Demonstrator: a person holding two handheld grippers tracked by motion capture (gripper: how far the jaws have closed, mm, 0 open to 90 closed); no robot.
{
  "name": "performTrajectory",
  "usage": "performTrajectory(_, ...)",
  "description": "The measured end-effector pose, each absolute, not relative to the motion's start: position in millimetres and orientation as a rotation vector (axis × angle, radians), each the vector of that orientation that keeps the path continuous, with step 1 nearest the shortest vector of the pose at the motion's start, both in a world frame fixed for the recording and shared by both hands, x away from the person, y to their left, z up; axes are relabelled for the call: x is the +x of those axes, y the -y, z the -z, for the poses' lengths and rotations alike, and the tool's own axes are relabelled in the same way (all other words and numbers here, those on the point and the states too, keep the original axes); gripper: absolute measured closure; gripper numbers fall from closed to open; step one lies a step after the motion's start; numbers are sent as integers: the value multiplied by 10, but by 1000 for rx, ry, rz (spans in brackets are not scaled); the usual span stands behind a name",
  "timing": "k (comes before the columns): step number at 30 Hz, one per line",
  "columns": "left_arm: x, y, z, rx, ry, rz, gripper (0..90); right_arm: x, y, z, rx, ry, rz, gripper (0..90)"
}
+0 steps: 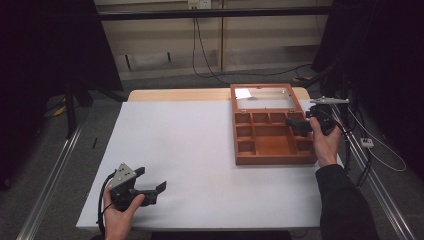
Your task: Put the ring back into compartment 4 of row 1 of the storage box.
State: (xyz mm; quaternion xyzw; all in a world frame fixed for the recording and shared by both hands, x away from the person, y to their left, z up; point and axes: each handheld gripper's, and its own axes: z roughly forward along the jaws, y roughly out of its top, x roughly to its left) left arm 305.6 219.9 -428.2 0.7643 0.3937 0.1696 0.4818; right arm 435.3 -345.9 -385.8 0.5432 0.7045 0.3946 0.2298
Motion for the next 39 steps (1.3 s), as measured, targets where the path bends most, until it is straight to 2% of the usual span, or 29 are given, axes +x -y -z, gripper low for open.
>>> performTrajectory(27, 3048, -2195, 4271, 1851, -962, -427, 66, 3558, 3009, 3869, 1335, -1884, -1143, 76)
performTrajectory(39, 3047, -2205, 4265, 1847, -957, -433, 66, 3241, 2920, 4006, 1318, -1914, -1124, 79)
